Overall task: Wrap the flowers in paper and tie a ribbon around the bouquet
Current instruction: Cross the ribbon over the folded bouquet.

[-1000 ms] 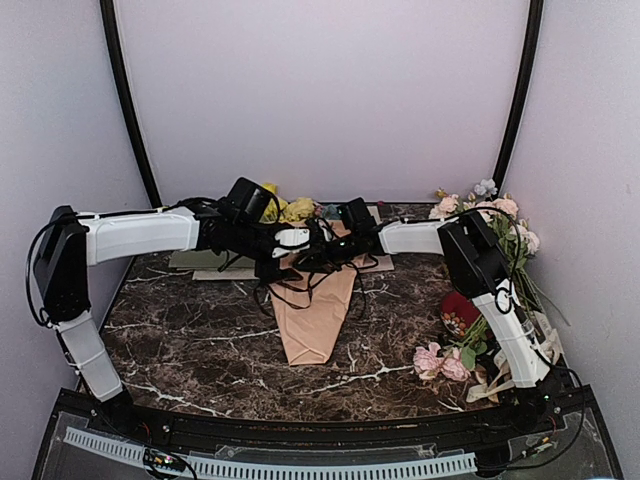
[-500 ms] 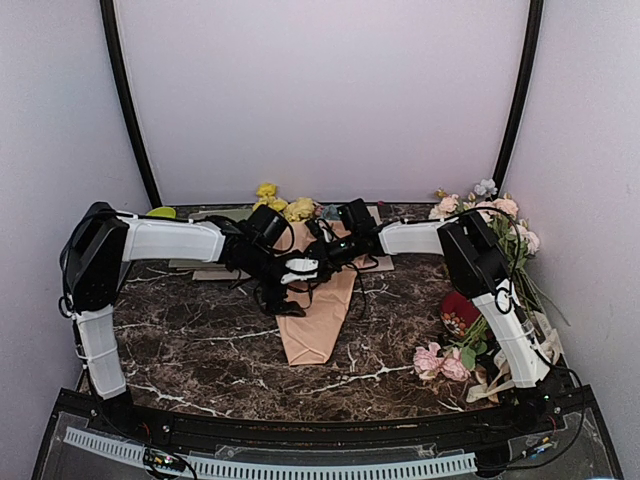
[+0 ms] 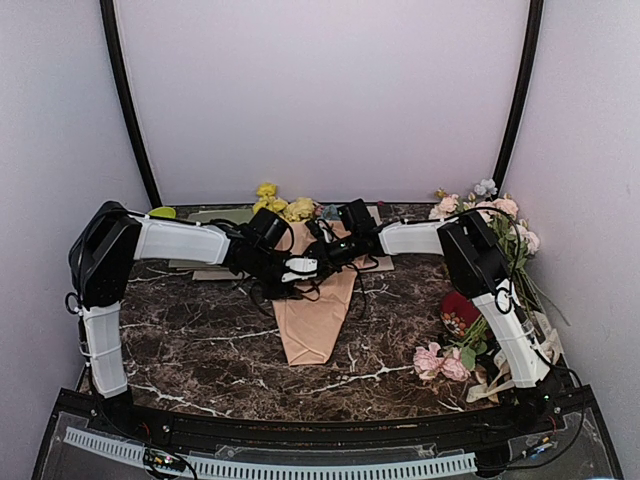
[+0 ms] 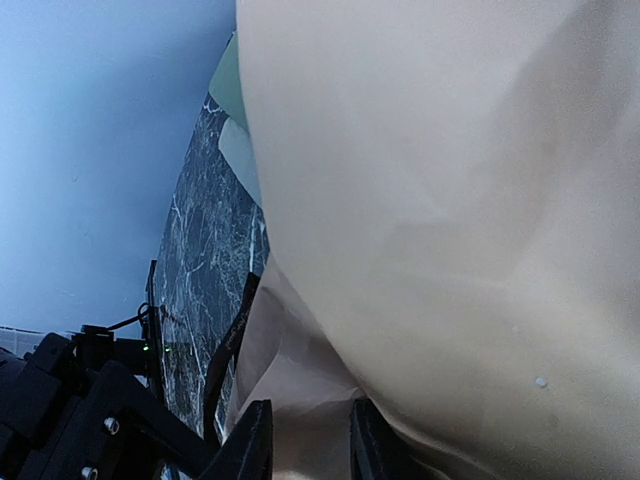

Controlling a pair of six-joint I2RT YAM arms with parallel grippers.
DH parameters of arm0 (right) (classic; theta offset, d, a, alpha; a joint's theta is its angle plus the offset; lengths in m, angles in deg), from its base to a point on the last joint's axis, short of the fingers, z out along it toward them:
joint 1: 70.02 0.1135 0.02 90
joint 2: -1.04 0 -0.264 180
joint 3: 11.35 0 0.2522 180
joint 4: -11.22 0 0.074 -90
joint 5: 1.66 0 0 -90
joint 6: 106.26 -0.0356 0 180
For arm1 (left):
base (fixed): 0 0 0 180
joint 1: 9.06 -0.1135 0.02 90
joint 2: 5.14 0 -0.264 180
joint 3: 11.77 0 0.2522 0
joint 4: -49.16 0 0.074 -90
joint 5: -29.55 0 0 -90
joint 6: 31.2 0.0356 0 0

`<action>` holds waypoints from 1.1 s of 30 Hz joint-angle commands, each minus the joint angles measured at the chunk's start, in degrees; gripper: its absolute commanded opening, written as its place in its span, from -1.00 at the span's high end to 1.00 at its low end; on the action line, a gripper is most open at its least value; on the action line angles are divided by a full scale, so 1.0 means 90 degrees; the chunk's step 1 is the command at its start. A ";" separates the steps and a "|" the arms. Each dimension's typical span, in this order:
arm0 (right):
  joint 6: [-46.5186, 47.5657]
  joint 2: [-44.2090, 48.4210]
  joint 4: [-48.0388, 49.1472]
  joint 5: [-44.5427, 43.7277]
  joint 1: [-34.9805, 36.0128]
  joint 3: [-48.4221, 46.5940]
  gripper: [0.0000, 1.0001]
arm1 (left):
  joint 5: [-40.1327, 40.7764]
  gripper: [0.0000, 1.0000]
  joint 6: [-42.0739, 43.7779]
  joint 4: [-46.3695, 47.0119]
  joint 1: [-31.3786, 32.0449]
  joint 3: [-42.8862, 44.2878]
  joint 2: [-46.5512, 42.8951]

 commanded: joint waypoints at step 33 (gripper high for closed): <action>0.0142 -0.0027 -0.0294 -0.0051 -0.0027 0.0090 0.47 | -0.0219 1.00 -0.0411 0.0853 -0.0139 -0.1062 -0.1732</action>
